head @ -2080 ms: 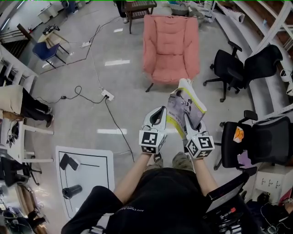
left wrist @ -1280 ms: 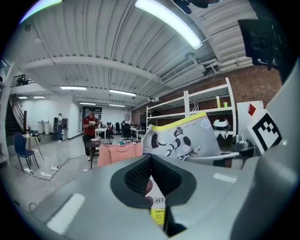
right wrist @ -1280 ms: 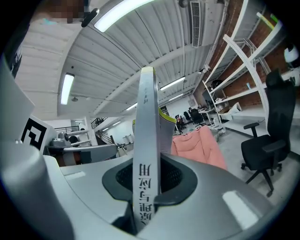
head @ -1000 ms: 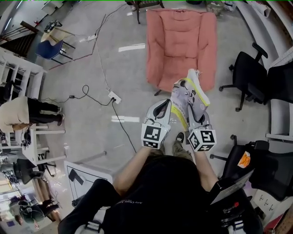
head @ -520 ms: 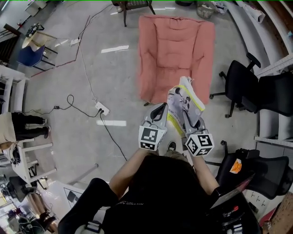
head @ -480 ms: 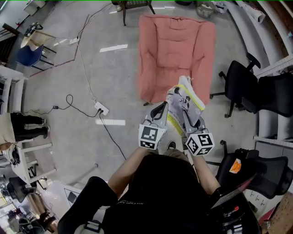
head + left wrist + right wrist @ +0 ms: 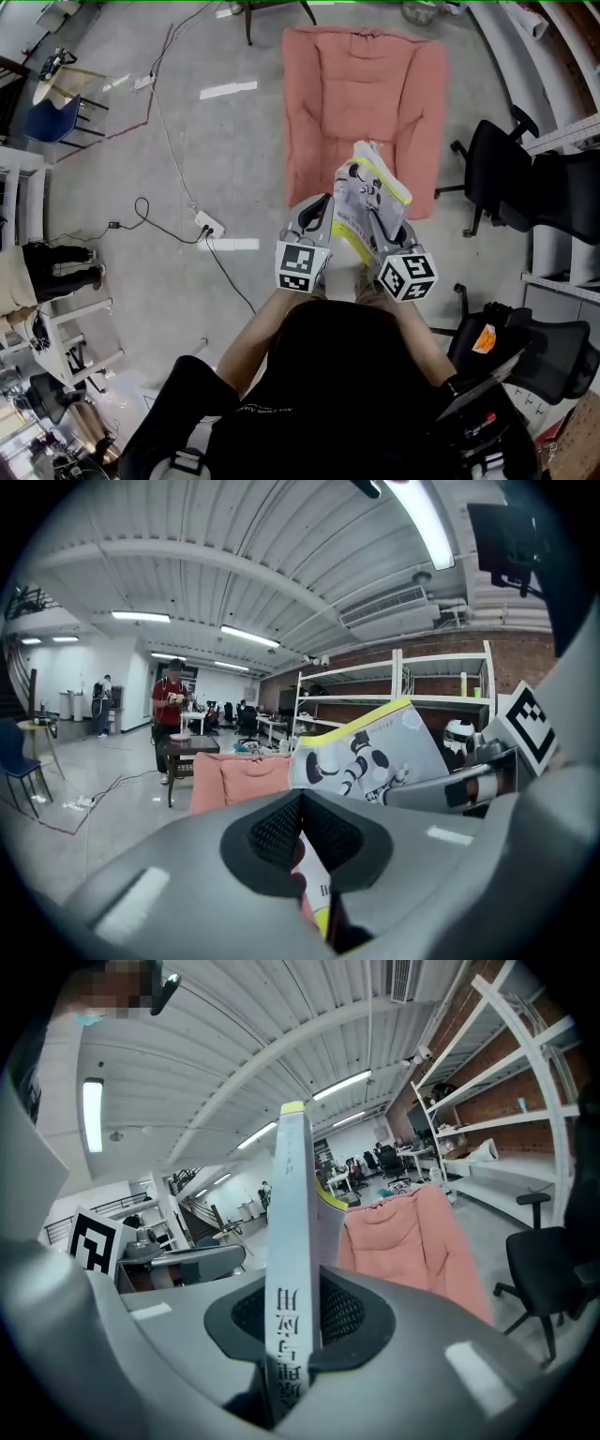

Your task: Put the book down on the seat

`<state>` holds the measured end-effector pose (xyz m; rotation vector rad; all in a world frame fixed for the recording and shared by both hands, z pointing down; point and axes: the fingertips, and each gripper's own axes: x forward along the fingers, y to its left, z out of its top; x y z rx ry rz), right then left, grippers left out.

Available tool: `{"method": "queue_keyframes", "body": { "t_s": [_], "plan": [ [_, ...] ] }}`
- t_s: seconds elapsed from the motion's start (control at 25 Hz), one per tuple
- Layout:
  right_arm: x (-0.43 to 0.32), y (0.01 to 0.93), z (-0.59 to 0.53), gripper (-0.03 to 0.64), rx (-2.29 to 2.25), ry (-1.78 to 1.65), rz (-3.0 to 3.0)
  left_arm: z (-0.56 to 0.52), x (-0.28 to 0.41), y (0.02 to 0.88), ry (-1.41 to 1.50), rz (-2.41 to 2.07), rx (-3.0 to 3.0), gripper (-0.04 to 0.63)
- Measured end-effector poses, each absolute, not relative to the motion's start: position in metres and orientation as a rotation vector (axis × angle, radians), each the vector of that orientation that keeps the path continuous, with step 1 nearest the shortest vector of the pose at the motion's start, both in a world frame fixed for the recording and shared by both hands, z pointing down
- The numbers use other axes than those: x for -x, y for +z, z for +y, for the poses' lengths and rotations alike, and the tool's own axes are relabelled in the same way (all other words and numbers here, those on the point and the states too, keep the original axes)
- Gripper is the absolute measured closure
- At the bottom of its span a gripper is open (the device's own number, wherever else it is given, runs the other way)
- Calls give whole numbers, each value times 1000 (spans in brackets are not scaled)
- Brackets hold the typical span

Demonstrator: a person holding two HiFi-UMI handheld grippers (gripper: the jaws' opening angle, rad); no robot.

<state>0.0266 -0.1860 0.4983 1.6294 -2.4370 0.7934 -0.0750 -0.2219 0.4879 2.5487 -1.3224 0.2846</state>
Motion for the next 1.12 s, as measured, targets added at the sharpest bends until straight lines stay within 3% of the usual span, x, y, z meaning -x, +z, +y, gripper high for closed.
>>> {"method": "queue_keyframes", "body": {
  "t_s": [0.36, 1.12],
  "plan": [
    [-63, 466, -239, 531, -1595, 703, -2526, -261, 42, 457, 221, -1449, -2538, 594],
    [-66, 458, -247, 531, -1518, 663, -2564, -270, 15, 449, 166, -1441, -2564, 594]
  ]
}}
